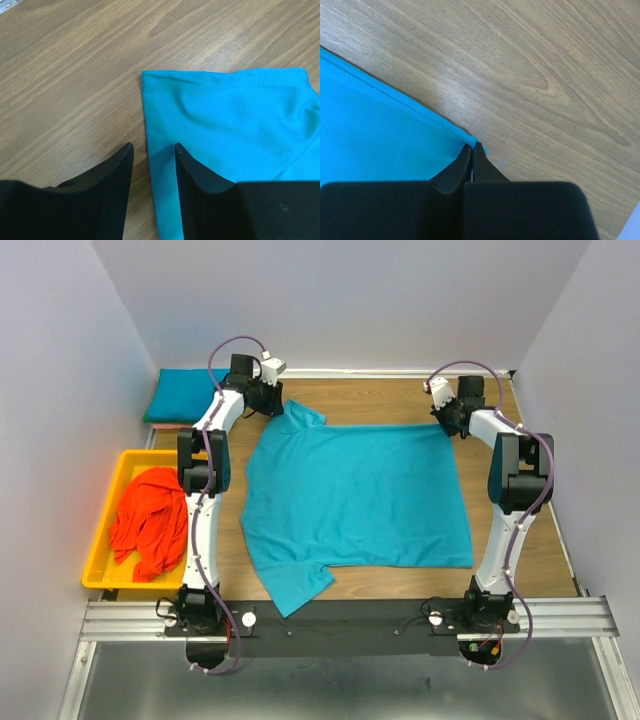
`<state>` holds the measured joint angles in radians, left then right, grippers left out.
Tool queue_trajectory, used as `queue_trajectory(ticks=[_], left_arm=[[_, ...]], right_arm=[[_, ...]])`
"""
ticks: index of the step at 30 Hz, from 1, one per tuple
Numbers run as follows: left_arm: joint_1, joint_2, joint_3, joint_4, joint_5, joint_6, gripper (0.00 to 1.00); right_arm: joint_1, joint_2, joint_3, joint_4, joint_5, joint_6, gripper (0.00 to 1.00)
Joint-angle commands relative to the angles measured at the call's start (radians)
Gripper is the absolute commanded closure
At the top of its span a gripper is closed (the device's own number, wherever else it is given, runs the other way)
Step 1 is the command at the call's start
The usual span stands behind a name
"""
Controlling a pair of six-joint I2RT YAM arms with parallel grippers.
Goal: Fold and stack the t-shirts
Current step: Fold the tshirt
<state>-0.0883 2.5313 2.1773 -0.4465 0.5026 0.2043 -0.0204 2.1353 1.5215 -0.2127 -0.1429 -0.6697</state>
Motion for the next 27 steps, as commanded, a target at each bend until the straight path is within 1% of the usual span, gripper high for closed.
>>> queue_trajectory(ticks=[1, 3, 17, 20, 21, 23, 24, 26, 27], left_arm=[[-0.002, 0.037, 0.047, -0.021, 0.019, -0.022, 0.58], [-0.002, 0.05, 0.064, -0.037, 0.028, -0.02, 0.61], [-0.021, 0.11, 0.177, -0.104, 0.019, 0.001, 0.66], [-0.021, 0.121, 0.193, -0.112, 0.008, -0.002, 0.75], [-0.021, 0.121, 0.193, -0.11, 0.005, 0.0, 0.81], [-0.021, 0.118, 0.194, -0.107, 0.004, 0.0, 0.9], [-0.021, 0.116, 0.196, -0.103, 0.002, 0.003, 1.0], [-0.018, 0.095, 0.184, -0.084, -0.001, 0.0, 1.0], [-0.013, 0.081, 0.149, -0.043, 0.013, -0.002, 1.0]], right_arm=[[0.008, 0.025, 0.035, -0.02, 0.025, 0.009, 1.0], [0.008, 0.028, 0.039, -0.022, 0.026, 0.01, 0.99], [0.017, 0.048, 0.058, -0.033, 0.032, 0.01, 0.99], [0.017, 0.049, 0.062, -0.034, 0.032, 0.01, 0.99], [0.017, 0.049, 0.062, -0.034, 0.032, 0.01, 1.0], [0.017, 0.051, 0.065, -0.034, 0.034, 0.01, 0.99], [0.017, 0.051, 0.068, -0.036, 0.035, 0.01, 0.99], [0.017, 0.049, 0.069, -0.036, 0.039, 0.009, 0.99], [0.017, 0.045, 0.071, -0.036, 0.042, 0.007, 0.99]])
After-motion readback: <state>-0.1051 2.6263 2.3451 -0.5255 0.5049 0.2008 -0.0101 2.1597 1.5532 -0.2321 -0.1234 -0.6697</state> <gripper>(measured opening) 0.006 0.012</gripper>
